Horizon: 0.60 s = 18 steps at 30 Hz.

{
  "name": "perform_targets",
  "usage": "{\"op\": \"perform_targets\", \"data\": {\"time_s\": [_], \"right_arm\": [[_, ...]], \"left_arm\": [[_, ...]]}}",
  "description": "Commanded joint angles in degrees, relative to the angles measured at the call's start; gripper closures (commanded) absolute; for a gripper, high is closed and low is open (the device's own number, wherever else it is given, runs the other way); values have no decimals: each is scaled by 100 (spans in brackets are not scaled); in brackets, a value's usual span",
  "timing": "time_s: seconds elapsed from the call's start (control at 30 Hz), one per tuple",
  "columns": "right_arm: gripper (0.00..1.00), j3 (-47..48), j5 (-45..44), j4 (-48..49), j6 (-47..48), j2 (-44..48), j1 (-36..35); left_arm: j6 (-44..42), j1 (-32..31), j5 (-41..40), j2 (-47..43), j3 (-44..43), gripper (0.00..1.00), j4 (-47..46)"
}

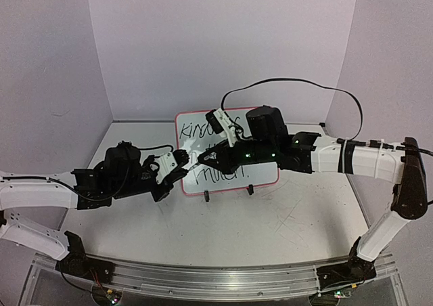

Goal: Write a sentence on the whiteboard
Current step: Insert the whiteboard marker without the cap into the pen cap.

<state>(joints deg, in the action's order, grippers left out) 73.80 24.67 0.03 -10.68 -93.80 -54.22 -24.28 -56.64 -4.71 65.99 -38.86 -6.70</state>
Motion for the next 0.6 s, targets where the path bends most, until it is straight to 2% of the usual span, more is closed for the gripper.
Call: {"op": "perform_targets", "data": {"time_s": [0.0,0.27,0.47,0.57], "right_arm": [[100,36,-49,232,-71,177,-34],[100,141,223,269,-146,30,-28],[100,-107,-422,308,-150,315,-30],[100,-183,-424,376,-162,401,-28]], "left_arm": [[-113,-20,-98,-208,54,100,-219],[-195,-17,-27,-276,120,100,-237],[-248,-14,-40,-291,151,100,-236],[-244,-18,-18,-271,149,100,-236]]}}
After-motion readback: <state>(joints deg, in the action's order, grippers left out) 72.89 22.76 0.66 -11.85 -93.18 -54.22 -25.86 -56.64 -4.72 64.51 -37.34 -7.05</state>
